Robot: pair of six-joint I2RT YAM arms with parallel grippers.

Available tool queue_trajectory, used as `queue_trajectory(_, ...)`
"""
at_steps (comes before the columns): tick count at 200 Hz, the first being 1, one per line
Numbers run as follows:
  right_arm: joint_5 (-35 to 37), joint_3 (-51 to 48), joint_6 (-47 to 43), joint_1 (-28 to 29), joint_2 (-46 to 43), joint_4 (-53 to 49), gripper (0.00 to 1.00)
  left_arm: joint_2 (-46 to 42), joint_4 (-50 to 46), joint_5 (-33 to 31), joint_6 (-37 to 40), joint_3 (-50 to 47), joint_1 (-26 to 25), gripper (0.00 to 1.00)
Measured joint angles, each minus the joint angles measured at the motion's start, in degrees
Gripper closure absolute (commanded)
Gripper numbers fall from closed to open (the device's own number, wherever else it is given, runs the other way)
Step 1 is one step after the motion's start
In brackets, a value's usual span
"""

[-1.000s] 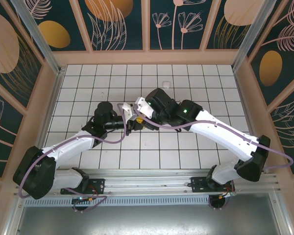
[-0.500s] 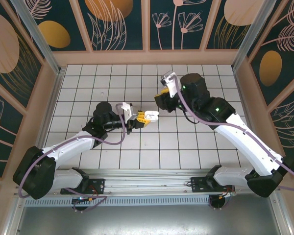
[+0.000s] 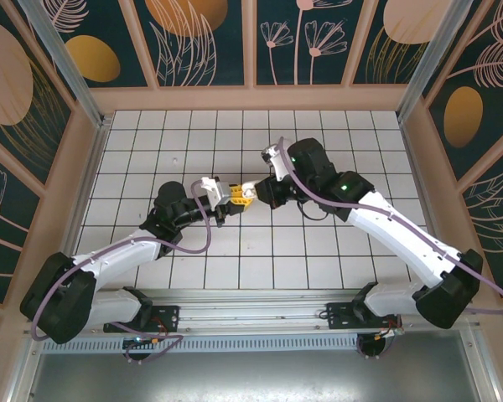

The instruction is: Insert the wireless bluetooth earbuds into the charging case

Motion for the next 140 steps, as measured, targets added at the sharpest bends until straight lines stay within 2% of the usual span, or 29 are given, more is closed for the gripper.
queue_trajectory(140,0.59,1.01,-0.15,1.03,1.95,1.05,0.91,0.0,-0.42,-2.32,1.66,-0.63,0.11,1.0)
